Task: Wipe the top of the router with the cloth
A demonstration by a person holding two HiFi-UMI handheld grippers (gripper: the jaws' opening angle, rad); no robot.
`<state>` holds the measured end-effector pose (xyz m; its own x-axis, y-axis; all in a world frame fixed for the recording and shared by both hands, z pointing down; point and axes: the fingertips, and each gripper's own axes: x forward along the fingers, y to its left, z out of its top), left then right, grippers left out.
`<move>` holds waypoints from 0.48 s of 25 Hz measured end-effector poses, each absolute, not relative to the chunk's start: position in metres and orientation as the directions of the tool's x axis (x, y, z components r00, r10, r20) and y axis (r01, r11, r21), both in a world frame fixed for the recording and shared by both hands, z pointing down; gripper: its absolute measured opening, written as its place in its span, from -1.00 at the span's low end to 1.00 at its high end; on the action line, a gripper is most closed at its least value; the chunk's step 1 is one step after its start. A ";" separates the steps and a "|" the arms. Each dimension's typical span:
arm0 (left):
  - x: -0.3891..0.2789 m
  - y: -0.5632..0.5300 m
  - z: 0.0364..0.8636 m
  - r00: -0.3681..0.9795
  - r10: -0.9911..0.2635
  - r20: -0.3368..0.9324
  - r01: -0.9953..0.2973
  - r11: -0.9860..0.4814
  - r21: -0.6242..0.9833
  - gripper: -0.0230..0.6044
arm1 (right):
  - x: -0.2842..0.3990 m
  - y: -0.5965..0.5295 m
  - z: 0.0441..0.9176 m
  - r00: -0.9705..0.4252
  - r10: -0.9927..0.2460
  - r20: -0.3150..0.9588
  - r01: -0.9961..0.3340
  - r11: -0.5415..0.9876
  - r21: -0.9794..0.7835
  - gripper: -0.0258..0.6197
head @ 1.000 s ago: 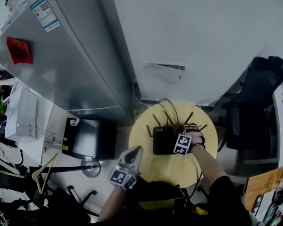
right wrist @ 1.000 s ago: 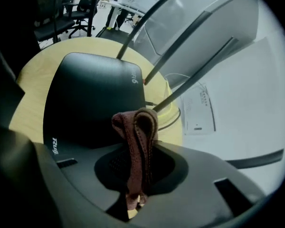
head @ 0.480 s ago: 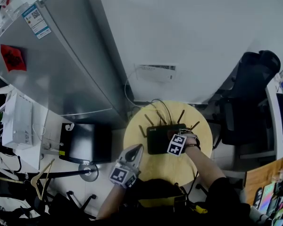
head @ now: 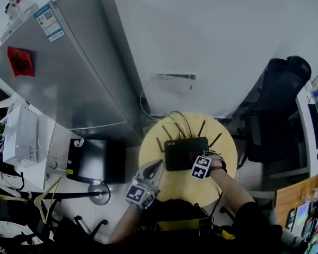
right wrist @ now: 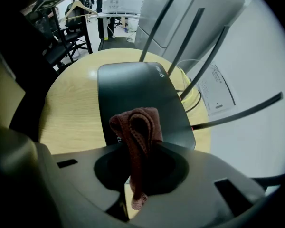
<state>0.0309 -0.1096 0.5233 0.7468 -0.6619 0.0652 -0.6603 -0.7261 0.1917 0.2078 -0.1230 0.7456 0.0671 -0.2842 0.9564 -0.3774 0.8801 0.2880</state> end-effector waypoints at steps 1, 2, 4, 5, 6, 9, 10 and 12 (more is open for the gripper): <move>0.031 -0.109 0.521 0.749 -0.660 0.062 -0.657 -0.729 0.192 -0.94 | 0.208 -0.119 0.745 0.068 -0.282 0.957 -0.379 0.880 0.286 -0.73; 0.031 -0.108 0.520 0.750 -0.659 0.056 -0.656 -0.732 0.186 -0.94 | 0.208 -0.116 0.745 0.068 -0.281 0.957 -0.379 0.880 0.285 -0.73; 0.032 -0.108 0.519 0.752 -0.658 0.046 -0.654 -0.736 0.175 -0.94 | 0.208 -0.110 0.745 0.067 -0.280 0.958 -0.378 0.881 0.285 -0.73; 0.033 -0.107 0.519 0.753 -0.656 0.045 -0.653 -0.737 0.174 -0.94 | 0.208 -0.106 0.745 0.066 -0.279 0.958 -0.376 0.882 0.283 -0.73; 0.034 -0.107 0.519 0.755 -0.654 0.044 -0.651 -0.740 0.173 -0.94 | 0.207 -0.102 0.746 0.064 -0.277 0.959 -0.374 0.884 0.280 -0.73; 0.034 -0.104 0.520 0.762 -0.646 0.042 -0.642 -0.747 0.172 -0.94 | 0.205 -0.092 0.746 0.054 -0.263 0.963 -0.377 0.888 0.263 -0.73; 0.035 -0.102 0.520 0.765 -0.643 0.040 -0.639 -0.749 0.173 -0.94 | 0.205 -0.090 0.746 0.051 -0.258 0.965 -0.377 0.890 0.257 -0.73; 0.036 -0.100 0.518 0.765 -0.643 0.034 -0.638 -0.750 0.175 -0.94 | 0.205 -0.086 0.746 0.045 -0.247 0.968 -0.375 0.894 0.246 -0.73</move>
